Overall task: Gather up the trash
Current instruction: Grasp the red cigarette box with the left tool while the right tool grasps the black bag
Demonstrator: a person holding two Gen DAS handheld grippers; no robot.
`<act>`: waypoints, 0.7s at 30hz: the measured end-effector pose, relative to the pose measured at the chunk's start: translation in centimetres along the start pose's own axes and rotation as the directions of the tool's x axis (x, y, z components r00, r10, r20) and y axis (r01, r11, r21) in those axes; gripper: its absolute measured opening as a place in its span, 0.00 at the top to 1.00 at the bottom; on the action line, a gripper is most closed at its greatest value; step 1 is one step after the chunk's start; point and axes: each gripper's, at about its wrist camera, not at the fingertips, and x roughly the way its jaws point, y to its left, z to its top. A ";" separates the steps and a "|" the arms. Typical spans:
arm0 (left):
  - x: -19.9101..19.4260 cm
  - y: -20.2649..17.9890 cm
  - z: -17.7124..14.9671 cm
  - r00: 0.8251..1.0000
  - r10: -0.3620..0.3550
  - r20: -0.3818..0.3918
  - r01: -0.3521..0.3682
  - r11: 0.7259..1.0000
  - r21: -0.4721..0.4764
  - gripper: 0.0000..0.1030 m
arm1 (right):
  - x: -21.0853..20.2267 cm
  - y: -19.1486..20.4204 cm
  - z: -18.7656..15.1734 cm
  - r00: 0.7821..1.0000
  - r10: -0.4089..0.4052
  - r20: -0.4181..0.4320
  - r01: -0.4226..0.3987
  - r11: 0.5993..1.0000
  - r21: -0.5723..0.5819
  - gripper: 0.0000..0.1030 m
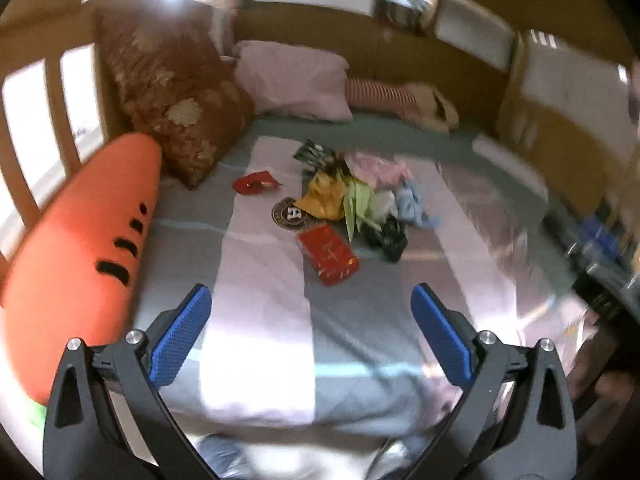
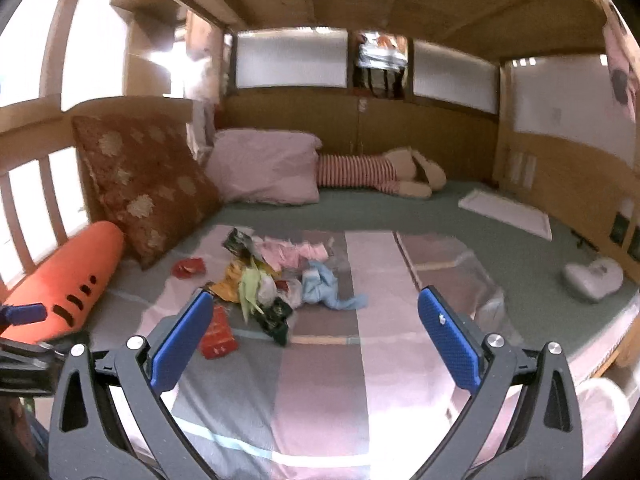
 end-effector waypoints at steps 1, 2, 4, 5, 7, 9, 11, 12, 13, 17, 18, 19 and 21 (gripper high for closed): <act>0.7 0.9 -0.7 0.999 -0.030 0.025 0.031 0.999 -0.037 0.03 | 0.7 0.1 -0.5 0.999 0.024 -0.023 -0.024 1.000 0.004 0.03; 1.5 1.4 -1.2 0.999 -0.026 0.027 0.027 0.998 -0.052 0.03 | 1.3 0.3 -1.0 0.999 0.034 -0.042 -0.034 0.999 0.007 0.03; 3.3 1.8 -1.5 0.997 0.029 -0.073 -0.032 0.999 -0.042 0.03 | 1.5 1.2 -1.3 0.998 0.041 -0.050 -0.042 0.999 -0.014 0.03; 3.4 2.0 -1.4 0.996 -0.004 -0.093 0.000 0.999 -0.051 0.03 | 1.3 1.9 -1.2 0.998 0.041 -0.042 -0.042 0.999 -0.027 0.03; 3.2 2.3 -1.4 0.997 0.009 -0.081 -0.013 0.999 -0.045 0.03 | 0.9 3.2 -0.8 1.000 0.024 -0.013 -0.025 0.997 -0.069 0.03; 3.8 2.1 -1.1 0.990 0.038 -0.135 -0.037 0.999 0.009 0.03 | 1.4 4.1 -0.6 0.999 0.009 -0.038 -0.014 0.993 -0.120 0.03; 4.7 1.7 -1.0 0.980 0.034 -0.198 -0.025 0.999 0.048 0.03 | 2.2 4.3 -0.3 0.996 0.041 -0.084 -0.051 0.992 -0.119 0.03; 5.1 1.7 -0.9 0.975 0.025 -0.220 -0.011 0.998 0.065 0.03 | 2.6 4.0 -0.1 0.993 0.060 -0.098 -0.069 0.993 -0.093 0.03; 5.4 1.8 -0.9 0.974 0.020 -0.224 -0.005 0.998 0.066 0.03 | 2.9 4.0 -0.1 0.993 0.063 -0.103 -0.071 0.994 -0.081 0.03; 6.5 1.3 0.5 0.979 -0.004 -0.204 0.020 0.997 0.078 0.03 | 4.6 2.6 1.9 0.988 0.102 -0.119 -0.101 0.995 0.016 0.03; 6.9 0.8 1.3 0.980 -0.006 -0.200 0.022 0.997 0.077 0.03 | 5.1 2.3 2.9 0.987 0.107 -0.116 -0.104 0.994 0.035 0.03; 7.4 0.4 2.0 0.980 -0.003 -0.198 0.019 0.997 0.075 0.03 | 5.7 1.9 4.3 0.989 0.106 -0.106 -0.101 0.993 0.052 0.03; 9.7 -1.1 3.4 0.975 0.009 -0.220 0.008 0.997 0.076 0.03 | 7.1 2.1 6.2 0.990 0.104 -0.095 -0.100 0.994 0.041 0.03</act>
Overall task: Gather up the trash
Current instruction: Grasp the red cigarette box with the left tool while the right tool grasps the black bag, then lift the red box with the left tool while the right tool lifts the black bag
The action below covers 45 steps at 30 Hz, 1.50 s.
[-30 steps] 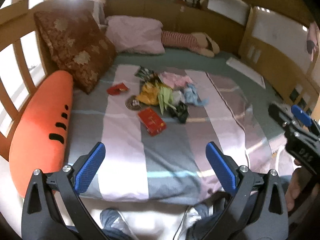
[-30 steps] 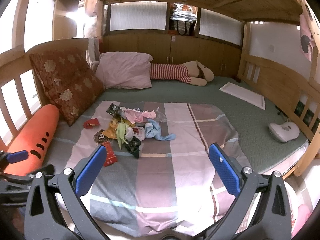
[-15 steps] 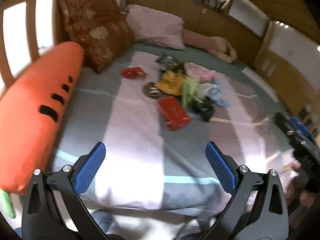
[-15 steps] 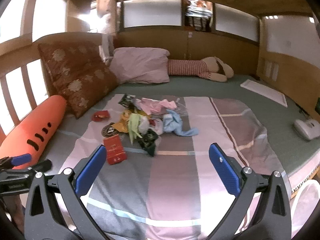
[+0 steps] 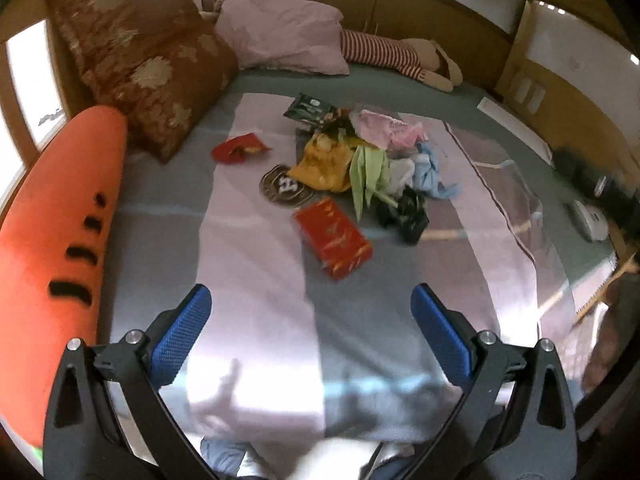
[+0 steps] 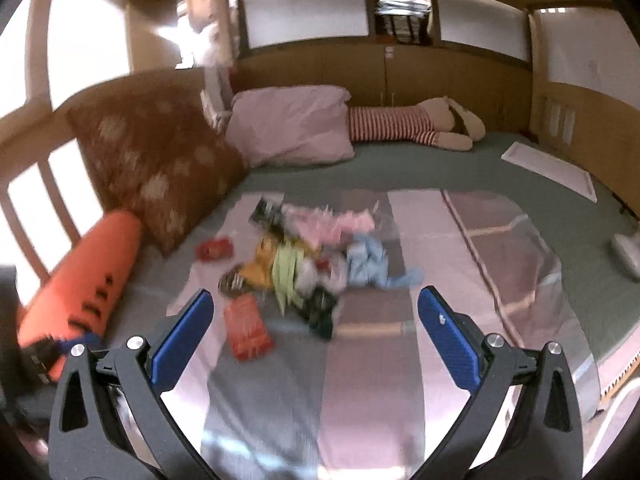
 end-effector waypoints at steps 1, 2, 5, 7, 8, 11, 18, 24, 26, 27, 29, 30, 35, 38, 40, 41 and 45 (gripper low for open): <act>1.1 -0.4 0.6 1.000 -0.005 -0.019 0.004 1.000 -0.008 0.03 | 1.1 0.2 1.2 1.000 -0.006 0.003 0.006 1.000 -0.028 0.03; 2.6 -0.9 1.2 0.999 -0.010 -0.051 0.009 1.000 -0.027 0.03 | 1.9 0.3 1.6 1.000 -0.016 0.010 0.016 0.999 -0.042 0.03; 7.7 -1.7 2.1 0.990 0.026 -0.136 -0.041 0.993 -0.108 0.04 | 5.8 -0.4 1.4 0.999 -0.039 -0.008 0.038 0.997 -0.074 0.03; 10.7 -1.9 2.2 0.983 0.076 -0.167 -0.097 0.988 -0.122 0.06 | 8.7 -1.5 -0.4 0.999 0.010 -0.048 -0.014 0.996 -0.083 0.11; 12.1 -1.9 2.2 0.978 0.101 -0.181 -0.125 0.985 -0.123 0.10 | 10.5 -1.9 -1.8 0.995 0.007 -0.096 -0.018 0.994 -0.108 0.19; 15.8 -1.7 2.2 0.969 0.091 -0.231 -0.133 0.976 -0.174 0.17 | 15.2 -2.5 -4.1 0.952 0.001 -0.306 -0.042 0.991 -0.129 0.39; 16.9 -1.5 2.8 0.981 0.026 -0.192 -0.068 0.974 -0.216 0.55 | 18.7 -1.6 -5.4 0.926 0.035 -0.376 -0.083 0.990 -0.114 0.44; 14.5 -0.8 2.2 0.978 -0.021 -0.208 -0.024 0.977 -0.212 0.62 | 19.0 -1.1 -6.0 0.906 0.043 -0.421 -0.103 0.987 -0.121 0.73; 14.0 -0.2 1.6 0.977 -0.043 -0.209 -0.008 0.973 -0.233 0.64 | 17.5 -1.1 -5.3 0.913 0.060 -0.404 -0.112 0.988 -0.106 0.75; 13.9 -0.1 1.6 0.977 -0.050 -0.207 0.000 0.972 -0.235 0.66 | 16.5 -1.0 -4.9 0.920 0.066 -0.386 -0.115 0.988 -0.106 0.76; 13.3 0.2 1.7 0.979 -0.079 -0.186 0.033 0.971 -0.239 0.67 | 14.3 -1.3 -4.3 0.936 0.074 -0.344 -0.115 0.988 -0.100 0.76; 12.5 0.1 1.9 0.982 -0.089 -0.168 0.049 0.972 -0.231 0.67 | 13.2 -1.4 -4.1 0.941 0.078 -0.329 -0.114 0.989 -0.091 0.76; 7.5 -0.8 3.0 0.988 -0.143 -0.061 0.131 0.978 -0.163 0.68 | 8.0 -2.3 -2.6 0.984 0.055 -0.171 -0.070 0.994 -0.087 0.76; 3.7 -1.9 3.5 0.990 -0.139 0.036 0.141 0.987 -0.078 0.68 | 5.5 -3.2 -1.5 0.995 0.072 -0.064 -0.075 0.996 -0.048 0.76; 1.5 -2.5 4.0 0.986 -0.130 0.105 0.133 0.991 -0.029 0.68 | 4.4 -3.7 -1.1 0.997 0.076 -0.013 -0.076 0.997 -0.014 0.76; 0.6 -2.6 4.2 0.983 -0.118 0.141 0.121 0.993 -0.009 0.68 | 4.0 -3.8 -1.0 0.998 0.070 0.009 -0.070 0.998 -0.003 0.76; -1.8 -2.4 4.3 0.964 -0.130 0.233 0.130 0.991 0.015 0.68 | 3.2 -3.6 -0.8 0.996 0.079 0.048 -0.079 0.997 -0.001 0.76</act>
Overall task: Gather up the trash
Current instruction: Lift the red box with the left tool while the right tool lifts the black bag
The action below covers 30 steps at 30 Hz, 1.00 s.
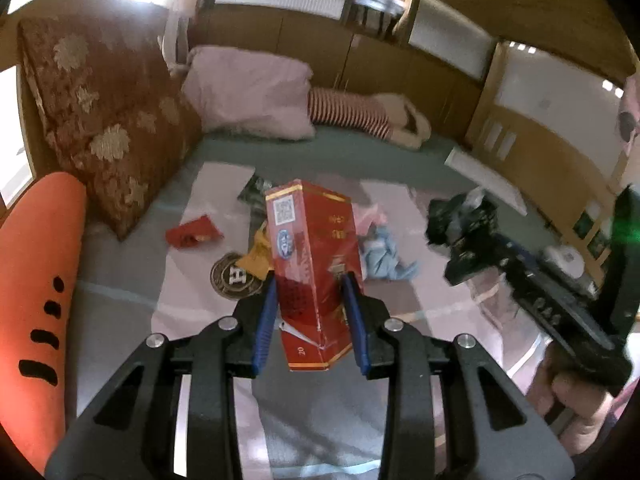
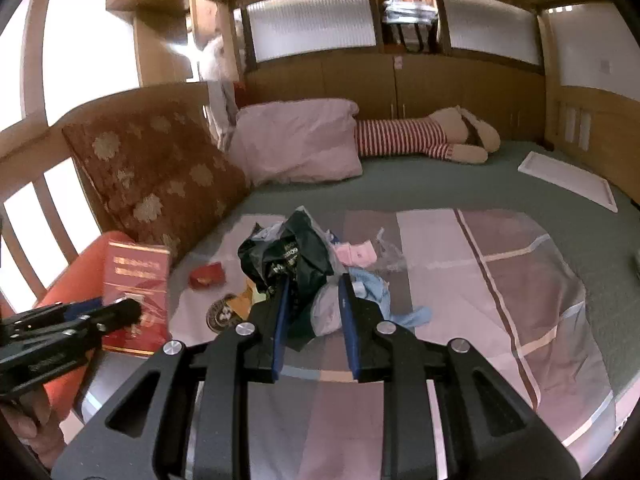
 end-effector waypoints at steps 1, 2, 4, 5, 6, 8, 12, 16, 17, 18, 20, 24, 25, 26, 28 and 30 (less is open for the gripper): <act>-0.2 0.0 -0.1 1.000 -0.005 0.003 0.005 1.000 -0.001 0.68 | 0.0 0.2 0.0 1.000 -0.001 -0.001 0.001 1.000 -0.006 0.76; -0.3 0.0 -0.2 1.000 -0.007 0.006 0.007 1.000 -0.001 0.68 | 0.1 0.4 0.0 1.000 -0.003 -0.001 0.003 1.000 -0.010 0.76; 0.0 0.0 -0.4 1.000 0.003 -0.004 -0.003 1.000 0.004 0.68 | 0.2 0.7 -0.1 1.000 0.000 -0.004 0.000 1.000 -0.018 0.76; 0.2 0.0 -0.4 1.000 0.007 -0.013 -0.007 1.000 0.002 0.68 | 0.3 0.9 -0.1 1.000 0.001 -0.006 -0.001 1.000 -0.027 0.76; 0.2 0.0 -0.6 1.000 0.011 -0.020 -0.011 1.000 -0.003 0.68 | 0.3 0.9 -0.2 1.000 0.003 -0.008 -0.003 1.000 -0.030 0.76; 0.7 0.4 -0.7 0.999 0.018 -0.033 -0.018 1.000 -0.007 0.68 | 0.4 1.1 -0.2 1.000 0.004 -0.013 -0.004 0.999 -0.036 0.76; 0.7 0.5 -0.8 0.999 0.029 -0.031 -0.029 1.000 -0.009 0.68 | 0.4 1.2 -0.2 1.000 0.002 -0.018 -0.003 0.999 -0.039 0.76; 0.8 0.6 -0.8 0.999 0.034 -0.034 -0.034 0.999 -0.007 0.68 | 0.3 1.1 -0.3 1.000 0.000 -0.023 -0.001 0.999 -0.042 0.76; 0.8 0.7 -0.8 0.999 0.036 -0.035 -0.036 0.999 -0.008 0.68 | 0.3 1.0 -0.3 1.000 0.001 -0.024 -0.002 0.999 -0.043 0.76; 0.9 0.8 -0.8 0.999 0.037 -0.037 -0.037 0.999 -0.009 0.68 | 0.4 1.0 -0.3 1.000 0.001 -0.026 -0.002 0.999 -0.044 0.76; 0.9 0.8 -0.8 0.998 0.042 -0.039 -0.042 0.999 -0.011 0.68 | 0.4 1.1 -0.3 1.000 -0.001 -0.030 -0.001 0.999 -0.047 0.76; 0.9 0.7 -0.8 0.998 0.045 -0.043 -0.046 0.999 -0.012 0.68 | 0.4 1.2 -0.4 1.000 -0.001 -0.030 0.000 0.999 -0.049 0.76; 0.9 0.6 -0.8 0.998 0.047 -0.042 -0.047 0.999 -0.012 0.68 | 0.4 1.2 -0.4 1.000 -0.002 -0.029 0.000 0.999 -0.050 0.76; 0.9 0.6 -0.8 0.998 0.048 -0.043 -0.048 0.999 -0.009 0.68 | 0.5 1.2 -0.4 1.000 -0.004 -0.029 0.002 0.999 -0.049 0.76; 0.9 0.6 -0.9 0.998 0.048 -0.043 -0.049 0.999 -0.009 0.68 | 0.5 1.2 -0.4 0.999 -0.002 -0.033 0.000 0.999 -0.048 0.76; 0.9 0.6 -0.9 0.998 0.052 -0.042 -0.052 0.999 -0.005 0.68 | 0.5 1.2 -0.4 0.999 -0.003 -0.033 0.001 0.999 -0.051 0.76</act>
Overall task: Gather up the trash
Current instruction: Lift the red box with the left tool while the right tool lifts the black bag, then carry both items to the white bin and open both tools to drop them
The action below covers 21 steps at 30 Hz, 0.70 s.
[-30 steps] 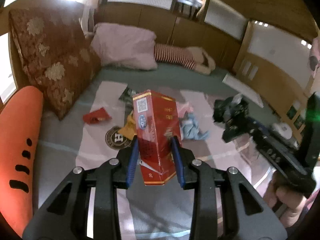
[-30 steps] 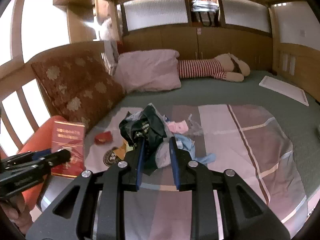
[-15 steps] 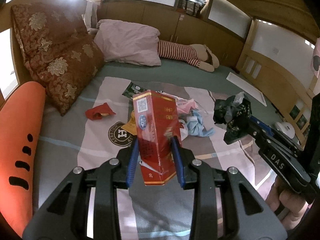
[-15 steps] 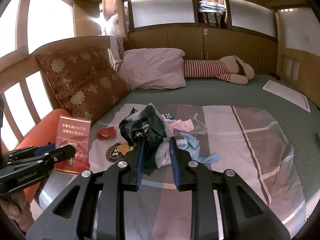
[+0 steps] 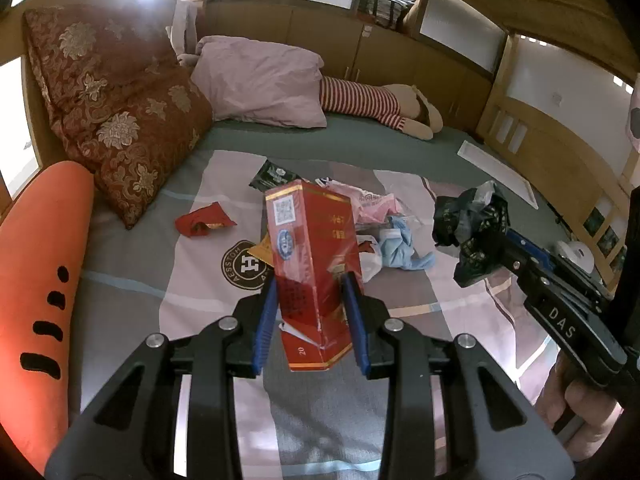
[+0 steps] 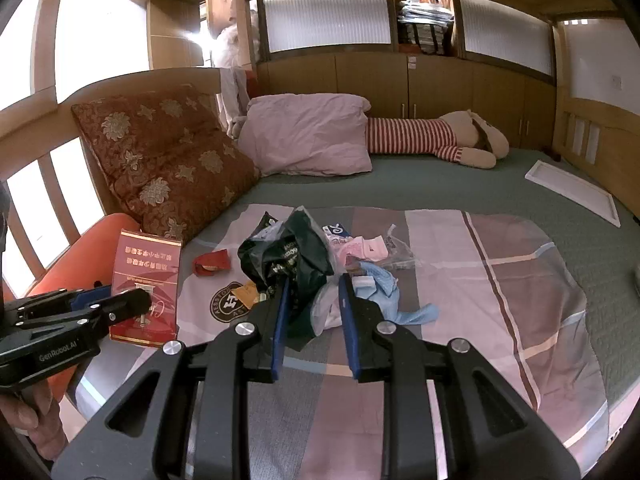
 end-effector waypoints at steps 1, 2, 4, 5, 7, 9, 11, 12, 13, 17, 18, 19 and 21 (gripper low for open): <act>0.0 -0.1 0.0 1.000 0.000 -0.001 0.000 1.000 0.001 0.68 | 0.0 0.0 0.0 1.000 0.000 0.000 0.000 1.000 0.000 0.76; 0.1 -0.1 -0.1 1.000 0.000 -0.002 0.000 1.000 0.002 0.68 | 0.0 0.0 0.0 1.000 0.000 0.000 0.000 1.000 0.000 0.76; 0.1 -0.1 -0.1 1.000 0.001 -0.004 -0.001 1.000 0.004 0.68 | 0.0 0.0 0.0 1.000 0.000 0.001 0.000 1.000 0.001 0.76; 0.1 -0.1 -0.1 1.000 0.000 -0.005 0.000 1.000 0.004 0.68 | 0.0 0.0 0.0 1.000 -0.001 0.000 0.001 1.000 0.002 0.76; 0.3 -0.1 -0.1 1.000 0.001 -0.007 -0.001 1.000 0.006 0.68 | -0.1 -0.2 0.0 1.000 -0.003 0.004 0.003 1.000 0.004 0.76; 0.4 -0.5 0.0 1.000 -0.006 -0.009 0.006 1.000 0.007 0.68 | -0.3 -0.6 0.1 1.000 -0.007 0.008 0.006 1.000 0.015 0.76; 0.7 -1.2 -0.1 0.999 -0.032 -0.012 0.032 0.999 0.015 0.68 | -0.9 -1.2 0.1 1.000 -0.017 0.015 0.016 0.999 0.028 0.76; 0.7 -1.9 -0.1 0.999 -0.048 -0.009 0.048 0.999 0.022 0.68 | -1.6 -1.8 0.1 1.000 -0.019 0.024 0.018 0.999 0.041 0.76; 0.7 -2.5 -0.2 0.998 -0.058 -0.008 0.059 0.998 0.031 0.68 | -2.4 -2.3 0.0 0.999 -0.022 0.035 0.020 0.998 0.055 0.76; 0.5 -6.6 -0.7 0.986 -0.168 -0.017 0.169 0.981 0.093 0.68 | -8.1 -6.3 -1.2 0.994 -0.075 0.086 0.062 0.988 0.142 0.76; 0.4 -7.8 -0.9 0.978 -0.205 -0.023 0.206 0.972 0.110 0.68 | -10.0 -7.5 -1.9 0.991 -0.099 0.094 0.083 0.983 0.161 0.76; 0.1 -9.6 -1.2 0.967 -0.253 -0.035 0.256 0.957 0.135 0.68 | -11.6 -8.5 -2.6 0.987 -0.130 0.098 0.112 0.979 0.168 0.76; -0.4 -12.8 -1.9 0.934 -0.348 -0.074 0.356 0.918 0.175 0.68 | -15.6 -11.1 -4.7 0.972 -0.216 0.089 0.196 0.962 0.190 0.76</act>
